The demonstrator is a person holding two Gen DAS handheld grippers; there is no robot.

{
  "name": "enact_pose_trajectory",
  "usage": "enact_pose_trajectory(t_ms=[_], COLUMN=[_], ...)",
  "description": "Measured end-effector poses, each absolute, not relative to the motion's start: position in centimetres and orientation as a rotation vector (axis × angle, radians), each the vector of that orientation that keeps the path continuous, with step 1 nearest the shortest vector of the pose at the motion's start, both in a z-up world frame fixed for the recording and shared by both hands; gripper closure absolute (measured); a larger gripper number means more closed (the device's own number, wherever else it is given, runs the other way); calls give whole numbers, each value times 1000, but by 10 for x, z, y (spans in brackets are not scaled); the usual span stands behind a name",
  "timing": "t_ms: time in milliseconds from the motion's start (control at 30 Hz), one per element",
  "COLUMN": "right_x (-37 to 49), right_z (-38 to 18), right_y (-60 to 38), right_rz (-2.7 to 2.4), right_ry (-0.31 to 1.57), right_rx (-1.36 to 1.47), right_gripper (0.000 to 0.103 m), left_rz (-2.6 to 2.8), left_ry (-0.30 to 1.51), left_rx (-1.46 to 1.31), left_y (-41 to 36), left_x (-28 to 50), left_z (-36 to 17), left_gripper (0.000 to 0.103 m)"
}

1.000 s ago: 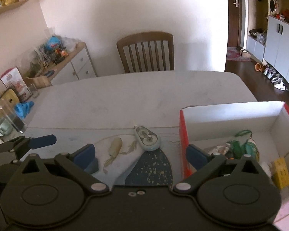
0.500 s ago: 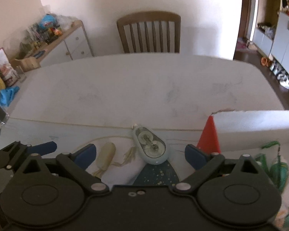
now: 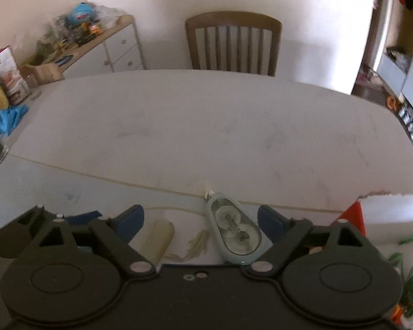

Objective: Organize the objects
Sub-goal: 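Reach the right tool to the light-blue correction tape while the left approaches the cream cylinder, then grasp the correction tape with the right tool while the left grasps the cream cylinder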

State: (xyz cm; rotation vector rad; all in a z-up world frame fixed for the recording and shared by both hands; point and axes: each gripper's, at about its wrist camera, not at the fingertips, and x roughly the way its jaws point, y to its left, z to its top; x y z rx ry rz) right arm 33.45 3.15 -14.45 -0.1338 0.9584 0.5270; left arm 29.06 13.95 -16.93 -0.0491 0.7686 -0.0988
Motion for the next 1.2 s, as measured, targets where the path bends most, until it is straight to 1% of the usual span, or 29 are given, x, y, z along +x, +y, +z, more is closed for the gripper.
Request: enact_pose_trajectory(t_ms=[67, 233, 267, 367, 467, 533, 600, 633, 700, 733, 767, 833, 900, 933, 1000, 1033, 1067, 1133, 1167, 1200], right_x=[342, 352, 355, 357, 358, 361, 365, 366, 365, 363, 362, 357, 356, 355, 354, 354, 353, 354, 353, 352], right_z=[-152, -165, -168, -175, -179, -181, -184, -186, -185, -186, -188, -189, -188, -188, -188, -187, -187, -185, -184, -183], right_y=[30, 27, 31, 33, 37, 38, 38, 38, 40, 42, 43, 44, 46, 46, 47, 47, 47, 45, 43, 41], right_rz=[498, 438, 429, 417, 416, 412, 411, 416, 422, 424, 427, 434, 442, 440, 453, 458, 464, 470, 473, 474], right_ry=[989, 1017, 1023, 1034, 1021, 1029, 1044, 1047, 1045, 1044, 1041, 1037, 1036, 1035, 1042, 1044, 1045, 1059, 1066, 1072], right_rx=[-101, -71, -71, -80, -99, -113, -106, -108, -130, -143, -152, -168, -177, -186, -188, -188, -185, -162, -149, -140], right_gripper=[17, 19, 21, 23, 21, 23, 26, 25, 25, 25, 26, 31, 43, 46, 47, 47, 48, 48, 48, 49], left_rz=[-94, -89, -84, -74, -68, -71, -69, -72, -77, -74, -71, -63, -57, -62, -75, -79, -83, -91, -92, -92], left_ry=[771, 783, 783, 787, 790, 789, 786, 782, 778, 776, 775, 775, 773, 773, 775, 777, 780, 786, 790, 794], left_rx=[-50, -65, -63, -62, -56, -58, -54, -48, -41, -36, -29, -5, 29, 35, 38, 42, 41, 25, 16, 4], left_y=[139, 138, 137, 136, 135, 135, 133, 132, 130, 130, 129, 127, 125, 125, 123, 123, 123, 126, 128, 130], left_x=[292, 298, 299, 300, 301, 302, 303, 303, 304, 304, 304, 304, 302, 302, 303, 304, 304, 305, 305, 305], left_z=[-172, -179, -181, -184, -187, -187, -187, -187, -186, -186, -186, -186, -186, -186, -184, -184, -183, -181, -181, -180], left_gripper=[0, 0, 0, 1, 1, 6, 13, 15, 23, 25, 30, 37, 47, 49, 62, 65, 71, 78, 86, 88])
